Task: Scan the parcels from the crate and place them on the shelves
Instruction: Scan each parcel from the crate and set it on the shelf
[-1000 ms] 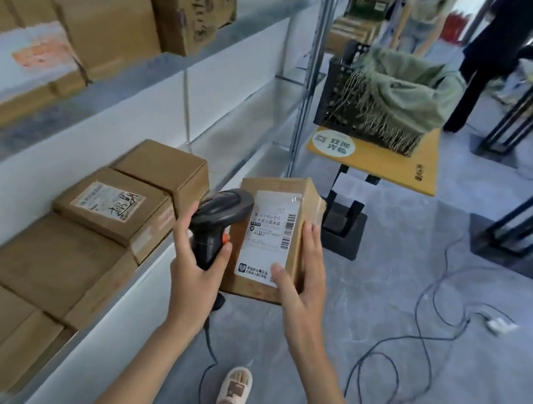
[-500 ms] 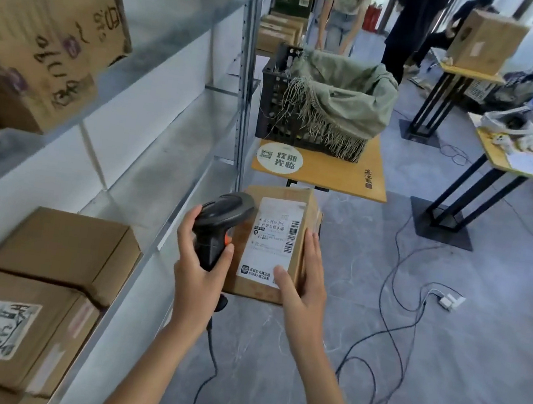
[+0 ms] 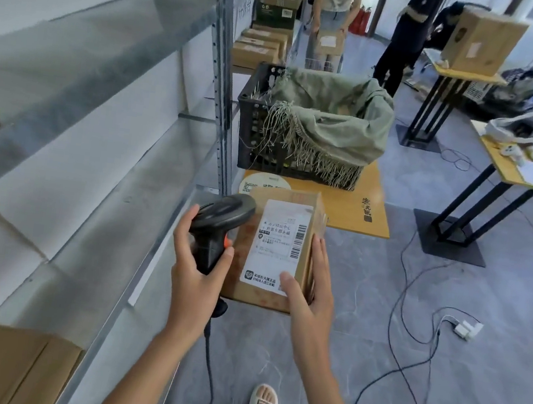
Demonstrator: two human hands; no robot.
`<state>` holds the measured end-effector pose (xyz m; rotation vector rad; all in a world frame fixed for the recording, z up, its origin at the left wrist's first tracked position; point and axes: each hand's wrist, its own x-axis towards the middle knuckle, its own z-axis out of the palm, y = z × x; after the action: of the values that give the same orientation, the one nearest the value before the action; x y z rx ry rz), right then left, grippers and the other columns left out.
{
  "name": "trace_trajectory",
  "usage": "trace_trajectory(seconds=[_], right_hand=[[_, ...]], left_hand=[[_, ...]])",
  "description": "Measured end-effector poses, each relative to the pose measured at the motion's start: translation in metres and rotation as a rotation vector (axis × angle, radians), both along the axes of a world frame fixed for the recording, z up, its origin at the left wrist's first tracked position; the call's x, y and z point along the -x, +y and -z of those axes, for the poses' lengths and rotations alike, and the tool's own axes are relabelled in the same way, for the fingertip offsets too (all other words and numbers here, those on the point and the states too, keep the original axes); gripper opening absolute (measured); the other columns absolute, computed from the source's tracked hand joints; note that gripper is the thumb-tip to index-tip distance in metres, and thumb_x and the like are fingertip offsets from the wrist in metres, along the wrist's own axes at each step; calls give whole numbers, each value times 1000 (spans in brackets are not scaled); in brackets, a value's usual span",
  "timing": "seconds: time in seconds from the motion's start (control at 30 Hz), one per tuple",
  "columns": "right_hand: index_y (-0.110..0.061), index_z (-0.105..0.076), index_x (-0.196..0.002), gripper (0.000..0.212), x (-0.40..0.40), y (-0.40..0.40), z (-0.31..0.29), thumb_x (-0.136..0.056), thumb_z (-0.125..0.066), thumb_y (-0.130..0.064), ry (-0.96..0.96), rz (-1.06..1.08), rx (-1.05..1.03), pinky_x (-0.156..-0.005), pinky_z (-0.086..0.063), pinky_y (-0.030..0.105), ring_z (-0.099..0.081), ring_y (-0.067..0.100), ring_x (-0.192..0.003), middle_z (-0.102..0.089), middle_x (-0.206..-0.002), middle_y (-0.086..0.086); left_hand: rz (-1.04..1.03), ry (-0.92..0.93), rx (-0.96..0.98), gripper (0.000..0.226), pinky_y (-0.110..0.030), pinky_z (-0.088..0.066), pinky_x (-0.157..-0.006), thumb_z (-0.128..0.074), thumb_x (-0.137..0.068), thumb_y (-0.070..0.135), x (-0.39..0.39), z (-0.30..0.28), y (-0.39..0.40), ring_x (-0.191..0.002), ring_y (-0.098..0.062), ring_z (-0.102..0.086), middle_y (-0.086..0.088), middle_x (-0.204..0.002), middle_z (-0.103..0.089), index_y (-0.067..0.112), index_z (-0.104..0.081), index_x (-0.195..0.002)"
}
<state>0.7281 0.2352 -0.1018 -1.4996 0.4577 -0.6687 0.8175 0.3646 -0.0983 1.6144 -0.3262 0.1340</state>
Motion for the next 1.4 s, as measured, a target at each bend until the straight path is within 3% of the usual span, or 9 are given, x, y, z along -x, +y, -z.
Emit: trace_trajectory(seconds=[0.17, 0.33, 0.53, 0.67, 0.77, 0.93, 1.03, 1.27, 1.4], right_hand=[[-42, -42, -147, 71, -49, -55, -8, -82, -66, -26, -53, 46, -37, -118, -37, 42, -31, -4, -144, -35, -157, -24], [-39, -44, -147, 72, -96, -100, -12, -81, -66, -25, -60, 55, -41, -118, -35, 48, -31, -2, -145, -36, -157, -23], [-41, -43, -146, 71, -156, -131, -12, -81, -66, -23, -73, 63, -90, -115, -39, 52, -35, 7, -146, -39, -156, -22], [-42, -43, -146, 70, -204, -146, -16, -82, -65, -25, -71, 96, -74, -116, -36, 53, -34, 9, -146, -40, -156, -20], [-42, -42, -146, 70, -239, -155, -23, -82, -65, -24, -90, 117, -73, -116, -36, 54, -35, 10, -146, -41, -156, -17], [-42, -43, -148, 72, -291, -175, -37, -81, -68, -32, -92, 115, -55, -116, -37, 53, -36, 11, -146, -42, -155, -16], [-46, -44, -146, 70, -318, -191, -40, -82, -66, -27, -78, 91, -71, -114, -38, 53, -40, 15, -144, -45, -154, -11], [-51, -42, -144, 69, -383, -239, -51, -83, -64, -28, -39, 59, -40, -112, -44, 44, -43, 10, -141, -44, -154, -15], [-50, -45, -140, 67, -420, -286, -57, -82, -64, -24, -60, 46, -20, -100, -54, 39, -51, 14, -134, -50, -150, -11]], left_hand=[[43, -25, -9, 81, -35, -51, -104, -71, -94, 7, -55, -19, -58, -112, -16, -67, -7, -120, -70, 64, -34, -138], [60, -52, -6, 84, -29, -48, -107, -69, -95, 6, -96, -24, -103, -118, -20, -65, -15, -129, -65, 71, -33, -132], [60, -53, 6, 82, -51, -44, -113, -71, -95, 11, -162, -26, -133, -128, -26, -59, -14, -136, -61, 71, -31, -134], [102, -69, 29, 80, -41, -45, -113, -73, -95, 14, -215, -25, -152, -125, -15, -61, 14, -133, -63, 67, -32, -137], [132, -63, 59, 81, -44, -47, -111, -71, -95, 7, -254, -30, -165, -118, -15, -66, 12, -126, -66, 65, -34, -139], [135, -120, 60, 87, -48, -37, -120, -71, -94, 3, -312, -41, -184, -141, -24, -48, 3, -154, -45, 65, -32, -140], [183, -157, 40, 79, -19, -37, -115, -70, -94, 0, -341, -43, -195, -137, 0, -48, 34, -143, -44, 43, -31, -148], [185, -145, 34, 75, -7, -34, -108, -71, -94, 4, -407, -45, -240, -135, 11, -43, 41, -142, -40, 43, -31, -145], [166, -118, 69, 74, -14, -38, -110, -71, -93, 8, -444, -44, -272, -136, 4, -46, 34, -146, -42, 39, -32, -148]])
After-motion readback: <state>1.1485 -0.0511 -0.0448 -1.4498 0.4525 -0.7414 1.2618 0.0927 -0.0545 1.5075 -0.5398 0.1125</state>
